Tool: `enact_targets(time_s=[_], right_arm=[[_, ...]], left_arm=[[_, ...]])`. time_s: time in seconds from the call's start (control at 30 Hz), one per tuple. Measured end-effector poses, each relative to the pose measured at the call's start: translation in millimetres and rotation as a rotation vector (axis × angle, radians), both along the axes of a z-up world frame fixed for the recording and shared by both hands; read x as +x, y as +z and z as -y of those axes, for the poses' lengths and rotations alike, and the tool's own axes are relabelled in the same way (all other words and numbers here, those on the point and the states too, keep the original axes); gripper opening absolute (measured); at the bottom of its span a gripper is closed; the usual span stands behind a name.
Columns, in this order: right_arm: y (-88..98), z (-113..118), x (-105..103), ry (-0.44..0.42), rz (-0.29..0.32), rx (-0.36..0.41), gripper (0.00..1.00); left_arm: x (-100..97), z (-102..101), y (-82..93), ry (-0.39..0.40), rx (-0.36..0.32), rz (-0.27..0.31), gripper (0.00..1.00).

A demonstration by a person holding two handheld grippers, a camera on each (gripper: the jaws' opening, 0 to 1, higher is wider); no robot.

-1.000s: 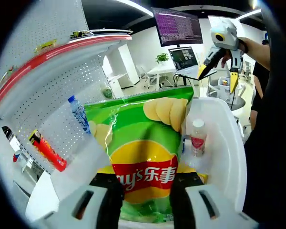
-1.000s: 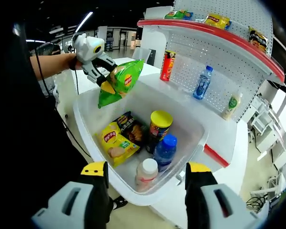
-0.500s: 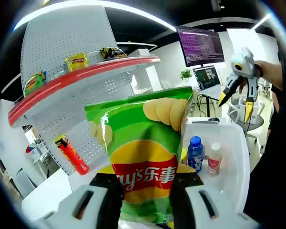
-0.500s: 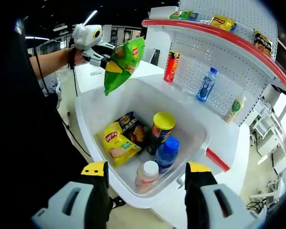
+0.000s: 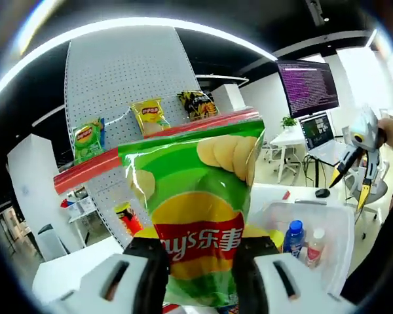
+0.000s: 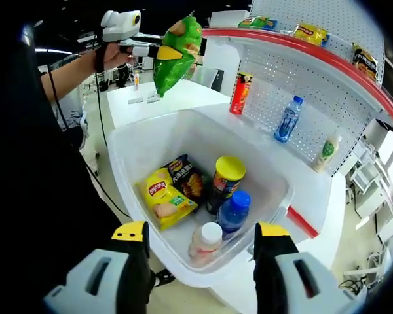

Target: Place the items from the shopping basket onto the snack and drink counter

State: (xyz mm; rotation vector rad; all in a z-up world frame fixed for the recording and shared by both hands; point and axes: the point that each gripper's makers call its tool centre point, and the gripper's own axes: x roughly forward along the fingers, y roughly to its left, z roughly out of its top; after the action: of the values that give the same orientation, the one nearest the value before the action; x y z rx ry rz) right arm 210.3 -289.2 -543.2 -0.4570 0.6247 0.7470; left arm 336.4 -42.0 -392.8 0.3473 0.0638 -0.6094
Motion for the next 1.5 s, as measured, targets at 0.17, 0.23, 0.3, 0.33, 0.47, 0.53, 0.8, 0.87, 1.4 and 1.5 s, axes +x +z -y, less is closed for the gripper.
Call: enact_targets(time_s=[0.17,0.23,0.3,0.33,0.47,0.53,0.8,0.87,1.4,1.5], right_arm=[[1.1,-0.3,-2.4,-0.001,0.006,0.007,0.63],[-0.5,-0.4,-4.7,0.000,0.002,0.007,0.63],[-2.0,-0.4,-6.3,0.002,0.000,0.003,0.63],[-2.2,-0.2,-6.7,0.002,-0.001,0.003,0.63],[-0.5,2.0,-8.8,-0.002,0.002,0.007,0.63],[-0.4,3.4,-9.5,-0.006,0.002,0.006,0.63],[2.5,9.2,-10.7,-0.025,0.009,0.003,0.63],[1.7,9.7,-11.8,-0.021,0.004,-0.004,0.62],[0.5,16.9,-14.5,-0.043,-0.006,-0.012,0.62],[1.4,22.0,-13.9,-0.059,-0.002,-0.015,0.62]], left_arm=[[5.7,-5.7,16.5,0.045,-0.003,0.020,0.39],[8.5,-8.0,24.4,0.070,0.010,0.041,0.39],[10.5,-8.7,31.1,0.080,0.003,0.048,0.39],[11.1,-9.0,33.9,0.084,-0.005,0.049,0.39],[14.1,-11.5,51.6,0.107,-0.030,0.077,0.39],[17.0,-14.1,61.4,0.114,-0.038,0.092,0.39],[41.0,-32.1,99.9,0.148,-0.098,0.135,0.38],[47.8,-37.0,106.5,0.160,-0.100,0.142,0.38],[96.1,-49.0,170.0,0.187,-0.141,0.174,0.38],[106.7,-54.8,186.8,0.206,-0.154,0.190,0.38]])
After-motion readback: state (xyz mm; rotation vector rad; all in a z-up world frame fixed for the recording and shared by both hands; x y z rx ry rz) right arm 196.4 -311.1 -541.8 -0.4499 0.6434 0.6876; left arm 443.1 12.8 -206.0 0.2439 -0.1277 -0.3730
